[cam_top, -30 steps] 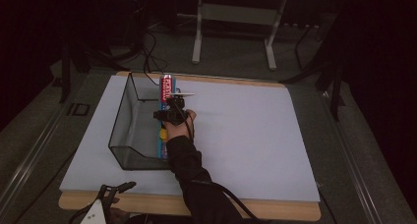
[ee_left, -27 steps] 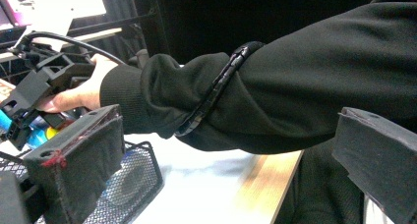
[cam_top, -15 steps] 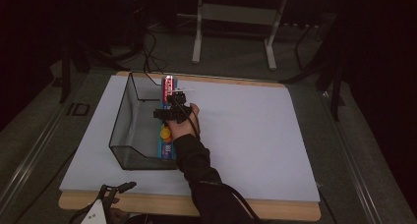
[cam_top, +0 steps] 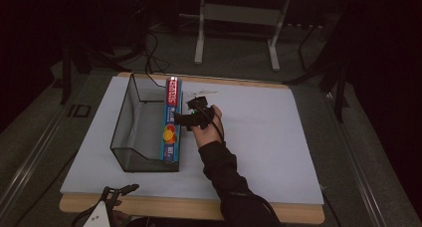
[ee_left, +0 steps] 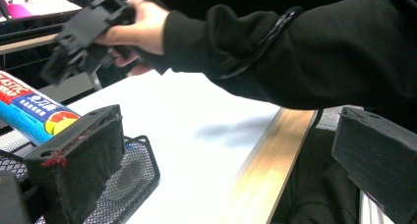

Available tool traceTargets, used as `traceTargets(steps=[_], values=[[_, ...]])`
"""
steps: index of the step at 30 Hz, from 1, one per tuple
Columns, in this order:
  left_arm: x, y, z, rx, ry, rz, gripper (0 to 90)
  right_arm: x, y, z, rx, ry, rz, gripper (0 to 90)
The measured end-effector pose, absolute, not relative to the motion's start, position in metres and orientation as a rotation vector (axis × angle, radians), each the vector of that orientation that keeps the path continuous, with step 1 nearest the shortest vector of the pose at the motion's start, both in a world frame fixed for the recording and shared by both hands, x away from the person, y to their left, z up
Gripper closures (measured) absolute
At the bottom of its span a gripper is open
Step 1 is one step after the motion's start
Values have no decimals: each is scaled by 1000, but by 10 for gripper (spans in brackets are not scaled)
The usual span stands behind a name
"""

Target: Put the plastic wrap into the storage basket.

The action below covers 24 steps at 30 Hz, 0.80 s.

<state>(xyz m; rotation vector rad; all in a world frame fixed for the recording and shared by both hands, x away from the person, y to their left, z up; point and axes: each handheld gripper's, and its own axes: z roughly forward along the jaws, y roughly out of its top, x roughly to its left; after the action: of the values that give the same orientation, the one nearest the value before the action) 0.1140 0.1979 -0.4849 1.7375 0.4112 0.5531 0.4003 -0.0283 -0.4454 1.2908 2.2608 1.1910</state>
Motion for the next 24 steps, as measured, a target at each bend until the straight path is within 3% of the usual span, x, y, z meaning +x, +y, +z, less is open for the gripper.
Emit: traceTargets(steps=[12, 24], values=[[114, 198, -485, 1740, 411, 554, 1, 386, -85, -440, 1227, 2254, 1152, 139], [114, 196, -485, 1739, 414, 560, 1, 362, -129, -456, 1212, 2295, 1146, 138]])
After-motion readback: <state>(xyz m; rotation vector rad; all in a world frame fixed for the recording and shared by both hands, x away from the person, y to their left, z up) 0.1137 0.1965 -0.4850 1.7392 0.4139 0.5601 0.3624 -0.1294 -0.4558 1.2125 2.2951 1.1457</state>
